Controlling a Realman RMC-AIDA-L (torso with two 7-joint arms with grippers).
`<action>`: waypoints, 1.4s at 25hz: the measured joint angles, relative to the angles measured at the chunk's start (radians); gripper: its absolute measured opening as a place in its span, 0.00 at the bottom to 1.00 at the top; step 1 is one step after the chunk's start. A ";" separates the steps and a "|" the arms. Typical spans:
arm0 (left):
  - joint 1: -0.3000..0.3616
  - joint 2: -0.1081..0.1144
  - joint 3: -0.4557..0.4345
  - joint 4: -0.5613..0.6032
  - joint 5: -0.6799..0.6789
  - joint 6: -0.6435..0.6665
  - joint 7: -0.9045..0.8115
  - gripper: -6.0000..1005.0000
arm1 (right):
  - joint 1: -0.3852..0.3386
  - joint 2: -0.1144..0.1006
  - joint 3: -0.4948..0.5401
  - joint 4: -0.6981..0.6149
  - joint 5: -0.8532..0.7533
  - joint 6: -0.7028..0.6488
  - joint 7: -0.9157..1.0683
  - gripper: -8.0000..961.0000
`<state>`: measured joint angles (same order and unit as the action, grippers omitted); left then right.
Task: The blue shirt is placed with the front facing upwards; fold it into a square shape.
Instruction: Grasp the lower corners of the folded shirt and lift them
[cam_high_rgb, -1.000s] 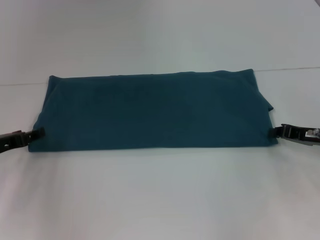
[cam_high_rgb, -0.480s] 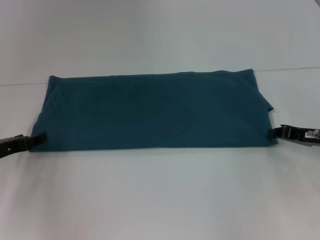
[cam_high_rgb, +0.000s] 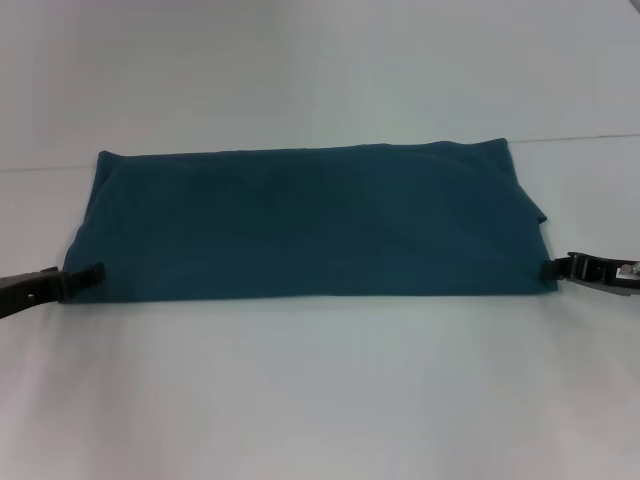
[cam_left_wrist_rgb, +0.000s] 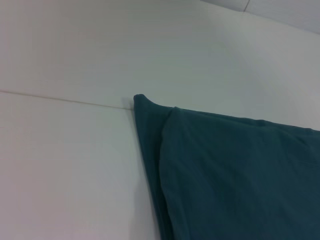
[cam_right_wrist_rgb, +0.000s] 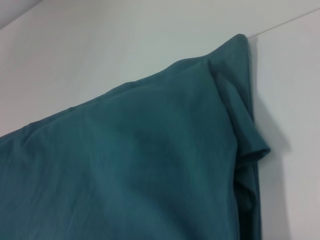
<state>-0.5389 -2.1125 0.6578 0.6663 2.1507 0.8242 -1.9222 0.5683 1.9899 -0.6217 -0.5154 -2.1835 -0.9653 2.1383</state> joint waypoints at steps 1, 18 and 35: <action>0.000 0.000 0.000 0.000 0.000 0.000 0.000 0.72 | -0.001 0.000 0.000 0.000 0.000 0.000 0.000 0.04; -0.007 -0.001 0.050 -0.019 0.013 -0.059 -0.002 0.41 | -0.009 0.000 0.001 -0.002 0.018 -0.001 -0.013 0.05; -0.011 -0.001 0.044 -0.011 0.015 -0.060 -0.008 0.08 | -0.021 -0.004 0.009 -0.002 0.049 -0.035 -0.039 0.06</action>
<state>-0.5495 -2.1134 0.7019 0.6551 2.1660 0.7643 -1.9303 0.5473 1.9855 -0.6128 -0.5169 -2.1346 -0.9999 2.0989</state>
